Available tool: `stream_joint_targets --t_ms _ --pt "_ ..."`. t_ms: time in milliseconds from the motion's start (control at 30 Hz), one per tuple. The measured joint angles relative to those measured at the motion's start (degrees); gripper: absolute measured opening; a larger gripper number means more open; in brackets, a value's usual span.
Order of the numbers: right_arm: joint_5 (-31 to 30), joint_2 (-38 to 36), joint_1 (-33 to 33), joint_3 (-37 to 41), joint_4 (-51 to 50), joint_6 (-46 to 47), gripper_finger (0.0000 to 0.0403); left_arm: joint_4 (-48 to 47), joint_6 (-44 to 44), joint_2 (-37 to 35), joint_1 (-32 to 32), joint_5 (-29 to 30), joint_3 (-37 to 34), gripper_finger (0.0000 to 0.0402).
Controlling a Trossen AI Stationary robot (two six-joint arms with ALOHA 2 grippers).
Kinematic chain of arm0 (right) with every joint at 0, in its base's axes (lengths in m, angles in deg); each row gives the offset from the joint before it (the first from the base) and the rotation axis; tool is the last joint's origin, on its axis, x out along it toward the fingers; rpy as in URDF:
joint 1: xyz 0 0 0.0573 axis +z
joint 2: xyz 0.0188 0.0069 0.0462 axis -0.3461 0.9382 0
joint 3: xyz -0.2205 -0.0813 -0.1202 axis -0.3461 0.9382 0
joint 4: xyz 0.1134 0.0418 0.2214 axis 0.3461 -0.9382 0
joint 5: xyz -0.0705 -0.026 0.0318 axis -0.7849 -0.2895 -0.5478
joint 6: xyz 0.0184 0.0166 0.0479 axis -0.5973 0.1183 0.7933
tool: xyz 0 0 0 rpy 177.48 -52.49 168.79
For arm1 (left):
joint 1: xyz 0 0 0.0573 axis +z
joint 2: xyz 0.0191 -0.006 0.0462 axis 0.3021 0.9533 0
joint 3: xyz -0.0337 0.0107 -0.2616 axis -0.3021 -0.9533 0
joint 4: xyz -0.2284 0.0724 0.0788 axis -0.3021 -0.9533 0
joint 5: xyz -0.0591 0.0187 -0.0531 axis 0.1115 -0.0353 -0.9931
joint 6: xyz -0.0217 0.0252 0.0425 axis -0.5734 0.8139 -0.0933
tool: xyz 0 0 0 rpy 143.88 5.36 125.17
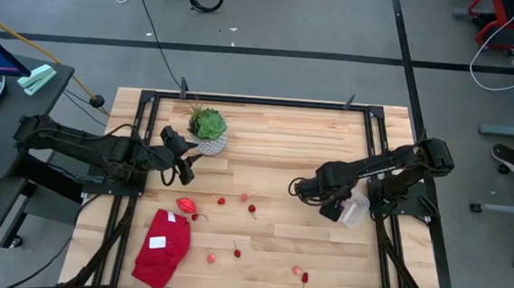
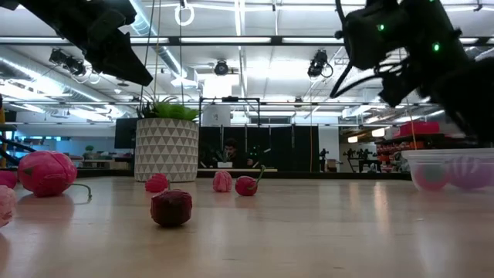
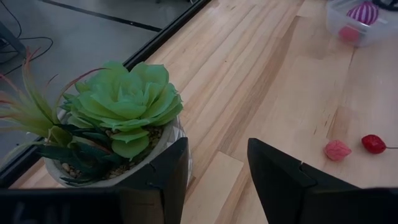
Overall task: Pick and placing Produce into tupperware
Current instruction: Put the bottom right red cherry into the transparent bin
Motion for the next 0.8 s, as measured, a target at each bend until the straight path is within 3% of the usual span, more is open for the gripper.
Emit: stream_joint_targets --t_ms 100,200,367,567,800 --pt "3.12 0.0 -0.01 -4.85 -6.28 5.55 0.0309 0.01 0.12 0.0 0.0 0.0 0.0 0.0172" --pt "8.47 0.0 0.94 -9.93 -6.49 12.7 0.0299 0.02 0.13 0.0 0.0 0.0 0.0 0.0172" --pt "10.91 0.0 6.18 -15.65 6.42 22.88 0.0281 0.0 -0.17 0.0 0.0 0.0 0.0 0.0172" --pt "9.6 0.47 17.0 -15.0 26.85 32.77 0.0268 -0.44 -0.52 0.01 -0.07 0.0 0.0 0.0172" --pt "7.34 5.55 28.92 -14.4 29.17 42.83 0.0269 -2.55 -3.26 0.02 -0.07 0.0 0.0 0.0172"
